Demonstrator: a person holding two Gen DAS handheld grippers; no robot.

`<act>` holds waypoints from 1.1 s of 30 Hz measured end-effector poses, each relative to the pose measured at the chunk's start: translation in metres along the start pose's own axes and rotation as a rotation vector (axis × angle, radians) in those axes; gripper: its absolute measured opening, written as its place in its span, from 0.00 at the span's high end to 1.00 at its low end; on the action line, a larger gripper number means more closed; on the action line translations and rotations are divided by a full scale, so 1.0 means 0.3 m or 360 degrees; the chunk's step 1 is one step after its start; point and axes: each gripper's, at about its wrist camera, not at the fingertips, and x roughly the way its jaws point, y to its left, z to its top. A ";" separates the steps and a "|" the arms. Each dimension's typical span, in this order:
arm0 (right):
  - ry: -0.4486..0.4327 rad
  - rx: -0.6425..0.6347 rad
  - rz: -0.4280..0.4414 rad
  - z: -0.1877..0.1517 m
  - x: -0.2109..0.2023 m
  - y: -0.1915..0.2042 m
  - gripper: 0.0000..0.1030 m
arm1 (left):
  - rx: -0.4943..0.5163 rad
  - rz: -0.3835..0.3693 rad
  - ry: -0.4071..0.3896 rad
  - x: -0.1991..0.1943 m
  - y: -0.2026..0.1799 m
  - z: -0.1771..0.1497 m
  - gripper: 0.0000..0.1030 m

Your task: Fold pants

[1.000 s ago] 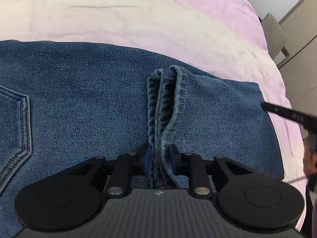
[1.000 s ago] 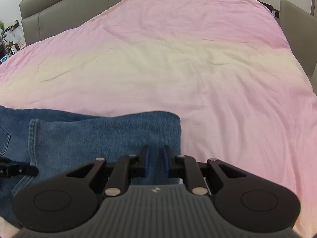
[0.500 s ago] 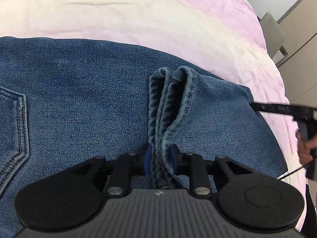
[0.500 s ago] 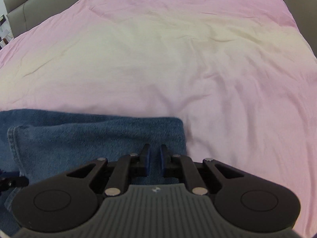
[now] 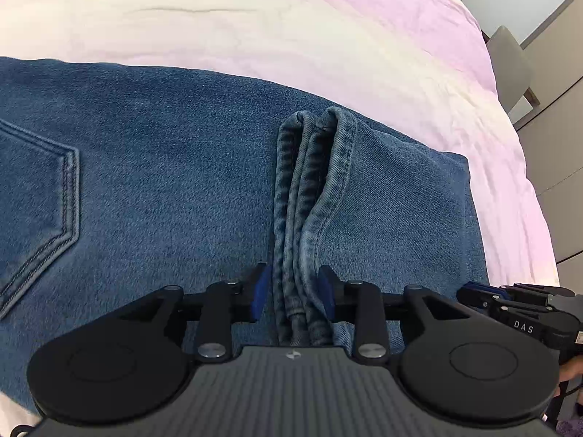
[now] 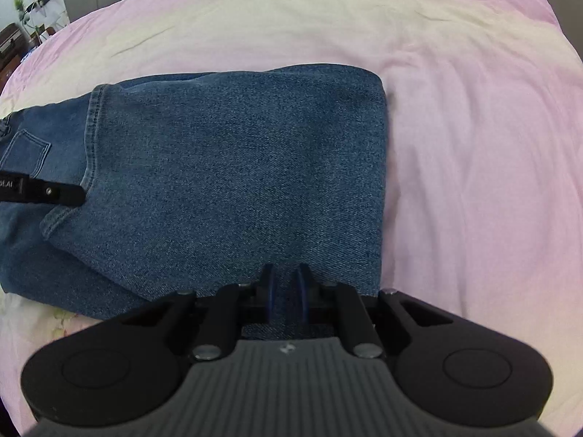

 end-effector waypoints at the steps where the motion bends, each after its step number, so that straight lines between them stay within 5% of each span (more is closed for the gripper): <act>1: 0.0002 -0.0006 -0.0005 0.006 -0.009 0.003 0.92 | 0.0005 0.0009 0.0009 -0.013 -0.001 -0.003 0.61; 10: -0.0032 -0.0076 -0.0028 -0.047 -0.166 -0.034 0.91 | 0.0157 0.0106 -0.0033 -0.188 0.003 -0.060 0.61; 20: 0.0086 -0.0192 -0.0135 -0.067 -0.086 0.017 0.91 | -0.0081 0.0163 -0.0165 -0.383 0.210 -0.101 0.61; 27: -0.0023 -0.0570 -0.0235 0.011 -0.116 0.096 0.89 | -0.0242 0.0244 -0.0280 -0.483 0.378 -0.102 0.60; 30: -0.0049 -0.0859 -0.0327 0.054 -0.070 0.140 0.86 | -0.0341 0.0280 -0.0351 -0.515 0.453 -0.115 0.57; 33: -0.0047 -0.1139 -0.0279 0.099 -0.024 0.189 0.83 | -0.0424 0.0344 -0.0394 -0.540 0.532 -0.124 0.54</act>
